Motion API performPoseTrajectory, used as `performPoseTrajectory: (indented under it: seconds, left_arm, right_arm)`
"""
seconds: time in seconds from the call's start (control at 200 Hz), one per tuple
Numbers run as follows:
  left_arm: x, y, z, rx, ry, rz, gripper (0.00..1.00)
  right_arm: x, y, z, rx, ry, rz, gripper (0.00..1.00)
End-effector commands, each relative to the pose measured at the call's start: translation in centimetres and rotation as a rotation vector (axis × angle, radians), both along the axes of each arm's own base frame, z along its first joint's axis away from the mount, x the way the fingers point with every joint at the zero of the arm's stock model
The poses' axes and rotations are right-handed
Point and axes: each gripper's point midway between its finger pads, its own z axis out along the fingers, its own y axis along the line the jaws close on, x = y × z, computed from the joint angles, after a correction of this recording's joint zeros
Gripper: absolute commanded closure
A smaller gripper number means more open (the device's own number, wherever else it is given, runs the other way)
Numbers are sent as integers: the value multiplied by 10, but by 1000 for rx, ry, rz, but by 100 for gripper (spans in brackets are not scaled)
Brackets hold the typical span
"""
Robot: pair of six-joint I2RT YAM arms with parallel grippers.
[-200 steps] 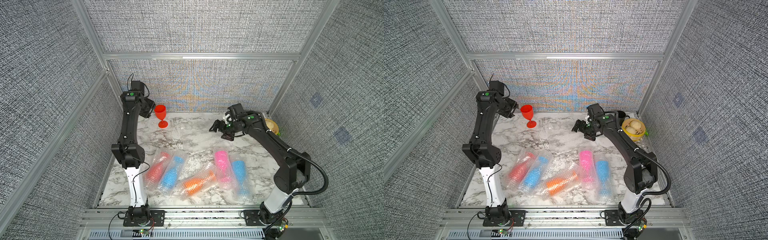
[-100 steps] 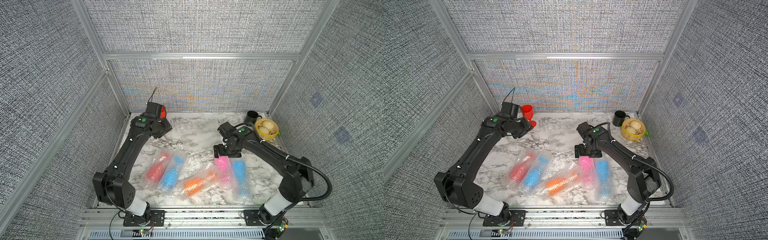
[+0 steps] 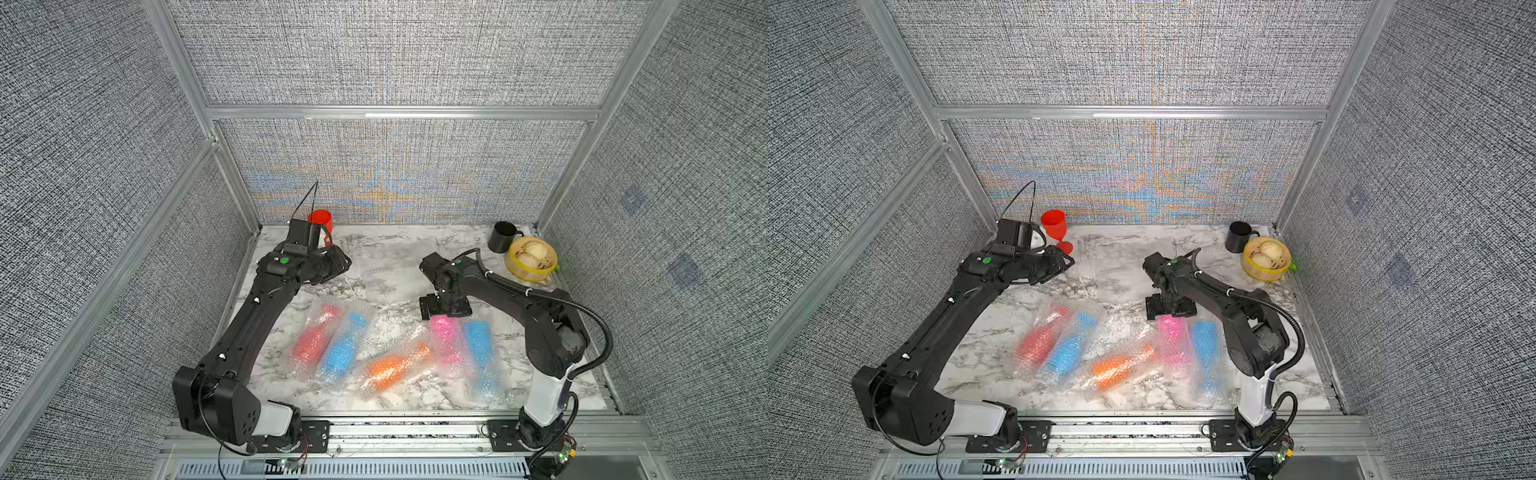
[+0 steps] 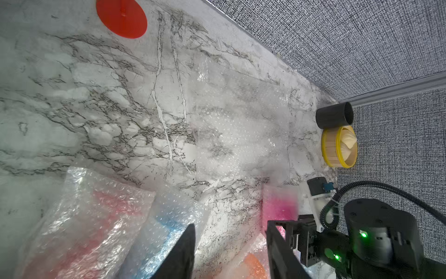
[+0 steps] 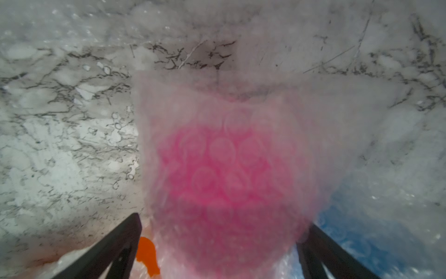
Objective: Unpack wine glasses from bubble wrap
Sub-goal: Pick up the bubble wrap from the center of the board, then place the bubble wrap at the center of the board.
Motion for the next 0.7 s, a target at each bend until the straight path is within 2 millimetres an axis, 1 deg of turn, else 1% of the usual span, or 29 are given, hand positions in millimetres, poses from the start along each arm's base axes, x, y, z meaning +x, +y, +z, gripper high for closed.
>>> performPoseTrajectory:
  seconds: [0.0, 0.195, 0.3, 0.38, 0.48, 0.61, 0.696]
  left_arm:
    - [5, -6, 10, -28, -51, -27, 53]
    - [7, -10, 13, -52, -56, -30, 53]
    - [8, -11, 12, -57, -51, -32, 53]
    - [8, -10, 13, -54, -56, -32, 53]
    - [8, -8, 13, -39, -58, -24, 53]
    - [11, -4, 11, -12, -56, -12, 53]
    - [13, -4, 11, -5, -56, -11, 53]
  right_arm:
    - [7, -2, -6, -26, -22, 14, 2]
    - [10, -6, -16, -37, -30, 5, 10]
    - [10, -8, -11, -36, -45, 3, 14]
    - [12, -10, 2, -33, -74, 5, 16]
    - [16, -13, 26, -34, -118, 8, 17]
    - [26, -12, 67, -23, -184, 17, 18]
    - [36, -4, 97, 15, -228, 27, 18]
